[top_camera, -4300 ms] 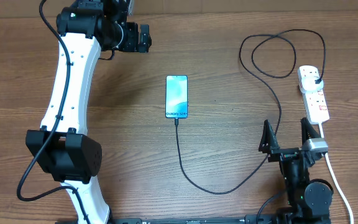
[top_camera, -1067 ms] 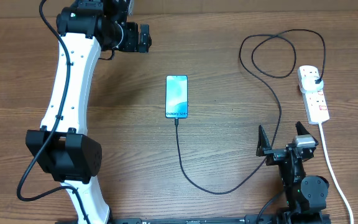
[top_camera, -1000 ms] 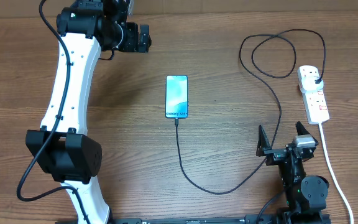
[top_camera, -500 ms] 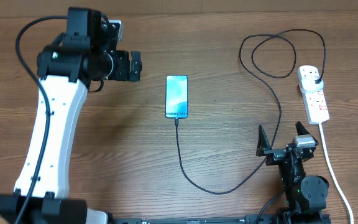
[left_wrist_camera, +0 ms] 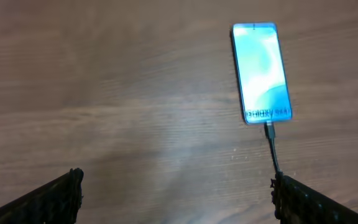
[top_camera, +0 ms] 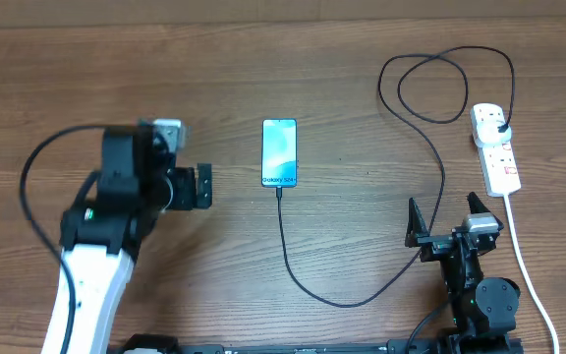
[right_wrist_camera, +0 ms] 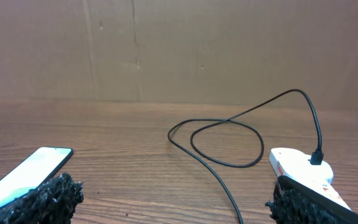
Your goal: Plug charger to phone and switch on socket
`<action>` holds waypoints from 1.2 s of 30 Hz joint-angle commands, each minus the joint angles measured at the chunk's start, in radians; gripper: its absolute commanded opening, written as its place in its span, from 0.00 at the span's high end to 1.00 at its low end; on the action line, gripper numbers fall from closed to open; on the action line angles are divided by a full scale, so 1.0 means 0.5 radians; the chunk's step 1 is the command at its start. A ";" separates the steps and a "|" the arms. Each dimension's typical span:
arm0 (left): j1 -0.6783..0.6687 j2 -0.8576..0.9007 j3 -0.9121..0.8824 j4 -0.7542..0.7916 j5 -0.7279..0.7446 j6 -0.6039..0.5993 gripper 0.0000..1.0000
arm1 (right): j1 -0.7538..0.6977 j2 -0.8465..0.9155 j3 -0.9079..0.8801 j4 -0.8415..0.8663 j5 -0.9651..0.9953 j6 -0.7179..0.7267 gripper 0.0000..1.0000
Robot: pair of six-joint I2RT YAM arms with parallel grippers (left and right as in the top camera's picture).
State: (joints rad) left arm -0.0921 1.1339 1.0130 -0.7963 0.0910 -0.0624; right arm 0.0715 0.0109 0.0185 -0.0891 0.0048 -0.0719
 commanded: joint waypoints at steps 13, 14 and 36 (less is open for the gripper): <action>0.076 -0.742 -0.806 0.474 0.118 0.037 0.01 | -0.013 -0.016 -0.021 0.009 0.002 -0.009 0.00; 0.080 -0.746 -0.836 0.529 0.137 0.036 0.01 | -0.013 -0.016 -0.021 0.009 0.002 -0.009 0.00; 0.249 -1.859 -1.628 1.112 0.053 0.028 0.00 | -0.013 -0.016 -0.021 0.009 0.002 -0.009 0.00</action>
State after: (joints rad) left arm 0.0158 0.2638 0.2428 -0.2531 0.1551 -0.0521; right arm 0.0715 0.0109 0.0185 -0.0906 0.0044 -0.0723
